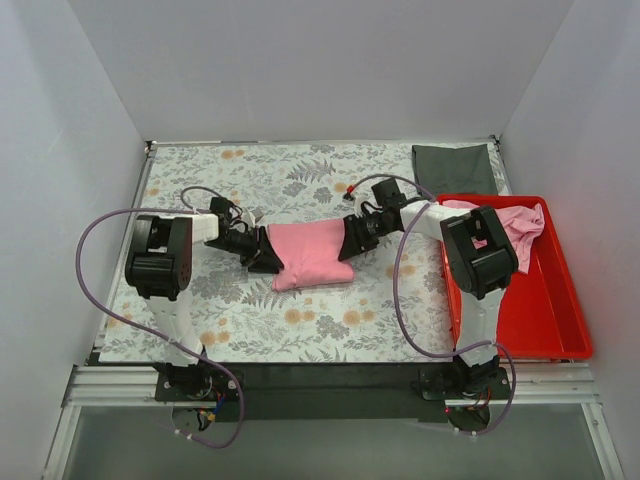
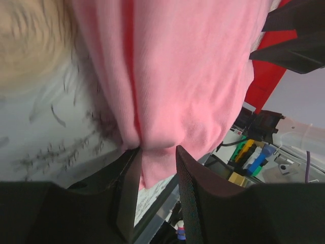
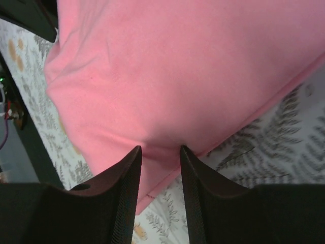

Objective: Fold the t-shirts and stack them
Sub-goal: Fold the tshirt

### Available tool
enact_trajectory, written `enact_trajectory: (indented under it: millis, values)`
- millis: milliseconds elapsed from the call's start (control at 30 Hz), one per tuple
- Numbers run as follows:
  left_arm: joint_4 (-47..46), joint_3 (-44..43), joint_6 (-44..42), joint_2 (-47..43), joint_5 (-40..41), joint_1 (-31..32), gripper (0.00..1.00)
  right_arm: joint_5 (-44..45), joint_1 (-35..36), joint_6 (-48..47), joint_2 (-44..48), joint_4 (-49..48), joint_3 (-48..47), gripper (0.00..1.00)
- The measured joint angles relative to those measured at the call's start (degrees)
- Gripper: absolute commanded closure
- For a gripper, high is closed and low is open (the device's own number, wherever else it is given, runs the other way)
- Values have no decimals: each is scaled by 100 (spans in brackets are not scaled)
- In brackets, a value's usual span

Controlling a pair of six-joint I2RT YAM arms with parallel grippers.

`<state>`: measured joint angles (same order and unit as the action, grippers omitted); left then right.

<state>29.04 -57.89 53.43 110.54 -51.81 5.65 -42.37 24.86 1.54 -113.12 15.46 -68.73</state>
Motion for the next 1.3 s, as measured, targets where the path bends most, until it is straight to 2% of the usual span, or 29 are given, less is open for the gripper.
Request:
enact_trajectory:
  millis: [133,300,400,533,667,1300]
  values:
    - [-85,-588,57,369,-7,0,68,267,-83,-120,-249,-44,-490,56]
    - [-267,-962,35,450,170,-68,68,457,-219,-210,-219,-44,-713,49]
    - [-249,-769,66,107,188,-105,68,448,-280,-146,70,-22,-501,47]
    - [-304,-90,293,-798,136,-111,68,439,-282,46,828,11,0,43]
    - [-380,380,455,-1294,140,-96,69,444,-260,286,1292,-9,310,33]
    - [-568,866,776,-1145,511,11,72,271,-133,907,918,-264,855,41]
